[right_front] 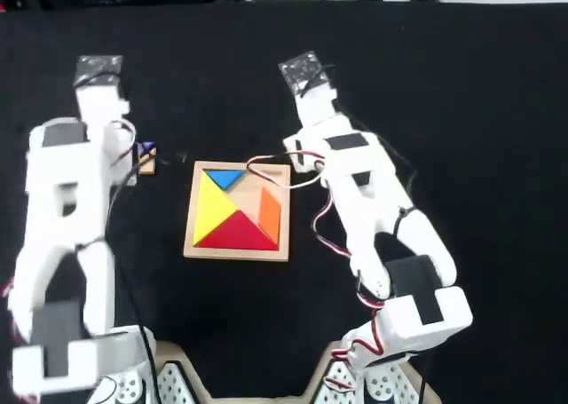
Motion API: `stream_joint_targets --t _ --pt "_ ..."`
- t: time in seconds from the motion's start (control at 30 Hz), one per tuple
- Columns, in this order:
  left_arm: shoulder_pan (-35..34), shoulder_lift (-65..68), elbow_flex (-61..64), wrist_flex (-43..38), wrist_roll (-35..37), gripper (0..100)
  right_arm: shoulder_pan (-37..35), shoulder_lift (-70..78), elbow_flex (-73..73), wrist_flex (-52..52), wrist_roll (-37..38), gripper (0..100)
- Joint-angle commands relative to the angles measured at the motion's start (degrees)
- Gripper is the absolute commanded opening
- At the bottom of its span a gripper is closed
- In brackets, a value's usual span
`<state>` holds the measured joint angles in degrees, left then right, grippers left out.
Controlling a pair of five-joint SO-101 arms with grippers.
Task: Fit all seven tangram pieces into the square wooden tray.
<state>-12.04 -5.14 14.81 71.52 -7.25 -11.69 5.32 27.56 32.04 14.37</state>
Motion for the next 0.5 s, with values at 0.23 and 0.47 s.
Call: stream_joint_targets --t 0.23,0.47 --pt "6.81 14.77 -14.46 1.49 -19.16 4 0.88 -0.48 0.57 -2.81 -0.44 1.1" --pt "6.64 24.0 -21.23 0.7 -11.43 5 0.88 -0.48 0.4 -3.08 -0.09 1.1"
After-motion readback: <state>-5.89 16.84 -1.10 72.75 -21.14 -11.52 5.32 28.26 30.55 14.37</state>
